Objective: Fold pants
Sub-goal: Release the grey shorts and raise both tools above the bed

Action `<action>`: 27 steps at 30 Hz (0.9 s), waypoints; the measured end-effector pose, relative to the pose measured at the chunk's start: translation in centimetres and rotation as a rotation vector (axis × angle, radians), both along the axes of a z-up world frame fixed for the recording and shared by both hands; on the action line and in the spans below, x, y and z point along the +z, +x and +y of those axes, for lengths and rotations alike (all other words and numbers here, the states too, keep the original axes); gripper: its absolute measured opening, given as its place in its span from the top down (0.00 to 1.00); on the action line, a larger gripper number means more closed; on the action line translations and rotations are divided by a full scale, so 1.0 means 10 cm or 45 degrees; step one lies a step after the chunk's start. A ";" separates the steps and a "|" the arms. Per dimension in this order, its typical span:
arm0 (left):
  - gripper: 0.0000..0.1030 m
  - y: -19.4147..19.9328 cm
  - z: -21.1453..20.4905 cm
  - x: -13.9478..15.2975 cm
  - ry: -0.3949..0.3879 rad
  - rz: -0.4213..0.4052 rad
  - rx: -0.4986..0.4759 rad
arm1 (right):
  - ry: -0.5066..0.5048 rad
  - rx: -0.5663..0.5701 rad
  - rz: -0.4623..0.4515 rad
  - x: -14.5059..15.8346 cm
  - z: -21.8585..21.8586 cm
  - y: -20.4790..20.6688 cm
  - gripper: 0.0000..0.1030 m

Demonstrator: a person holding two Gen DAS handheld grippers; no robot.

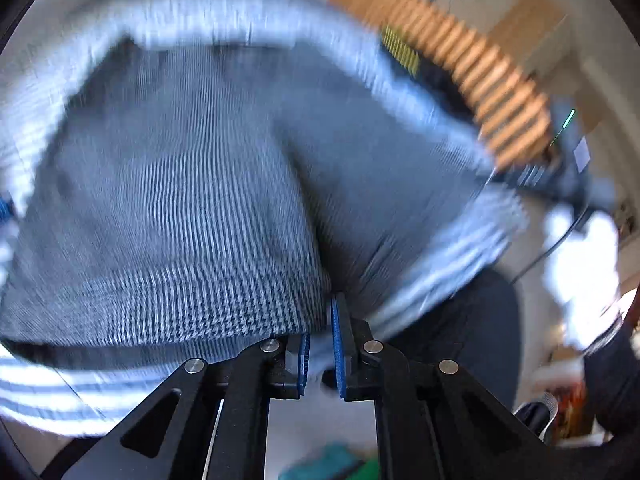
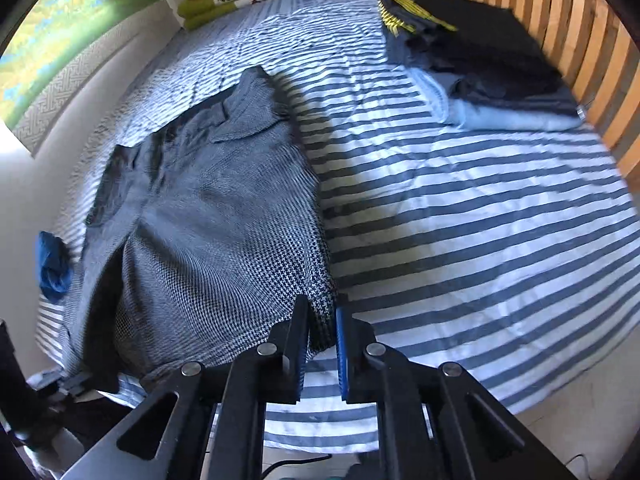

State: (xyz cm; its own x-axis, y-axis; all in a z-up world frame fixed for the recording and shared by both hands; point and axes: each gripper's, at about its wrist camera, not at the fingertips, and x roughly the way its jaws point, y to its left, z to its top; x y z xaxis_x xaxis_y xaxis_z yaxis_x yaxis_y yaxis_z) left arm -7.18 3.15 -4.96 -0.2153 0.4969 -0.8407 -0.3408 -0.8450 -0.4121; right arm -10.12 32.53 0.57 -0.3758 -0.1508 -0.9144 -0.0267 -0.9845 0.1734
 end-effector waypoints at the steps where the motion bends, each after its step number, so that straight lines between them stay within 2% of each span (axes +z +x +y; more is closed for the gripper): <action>1: 0.90 0.03 0.01 -0.14 -0.014 -0.087 -0.022 | 0.089 -0.007 0.005 -0.01 -0.02 0.01 0.90; 3: 0.90 0.12 -0.01 -0.19 -0.025 -0.124 -0.049 | 0.202 0.018 0.019 -0.05 -0.09 0.02 0.89; 4: 0.89 0.17 -0.05 -0.14 -0.025 -0.111 -0.055 | 0.217 0.047 -0.002 -0.08 -0.13 0.04 0.84; 6: 0.88 0.22 -0.15 0.01 0.000 -0.102 -0.049 | 0.178 0.073 -0.038 -0.08 -0.11 0.02 0.82; 7: 0.88 0.24 -0.23 0.14 0.024 -0.081 -0.036 | 0.175 0.065 -0.021 -0.04 -0.09 0.02 0.82; 9: 0.88 0.22 -0.36 0.41 0.040 0.002 -0.008 | 0.195 0.013 0.086 0.16 -0.06 0.02 0.82; 11: 0.86 0.08 -0.42 0.62 0.018 0.093 0.034 | 0.126 0.046 0.152 0.32 -0.10 -0.02 0.82; 14: 0.86 -0.39 -0.45 0.79 -0.100 0.195 0.109 | 0.043 0.107 0.198 0.49 -0.26 -0.14 0.82; 16: 0.85 -0.74 -0.50 0.87 -0.121 0.216 0.146 | 0.019 0.147 0.225 0.56 -0.38 -0.26 0.77; 17: 0.78 -0.91 -0.54 0.90 -0.130 0.212 0.175 | 0.026 0.151 0.252 0.62 -0.43 -0.37 0.72; 18: 0.68 -1.13 -0.57 0.93 -0.149 0.221 0.218 | 0.030 0.147 0.267 0.65 -0.48 -0.43 0.62; 19: 0.62 -1.28 -0.63 0.96 -0.181 0.246 0.255 | 0.024 0.146 0.285 0.68 -0.50 -0.53 0.55; 21: 0.46 -1.62 -0.84 0.97 -0.261 0.304 0.336 | 0.001 0.128 0.292 0.69 -0.49 -0.79 0.55; 25: 0.41 -2.31 -1.14 0.89 -0.327 0.288 0.444 | 0.021 0.110 0.258 0.63 -0.51 -1.40 0.55; 27: 0.40 -2.68 -1.24 0.78 -0.303 0.241 0.489 | 0.025 0.095 0.227 0.55 -0.54 -1.70 0.54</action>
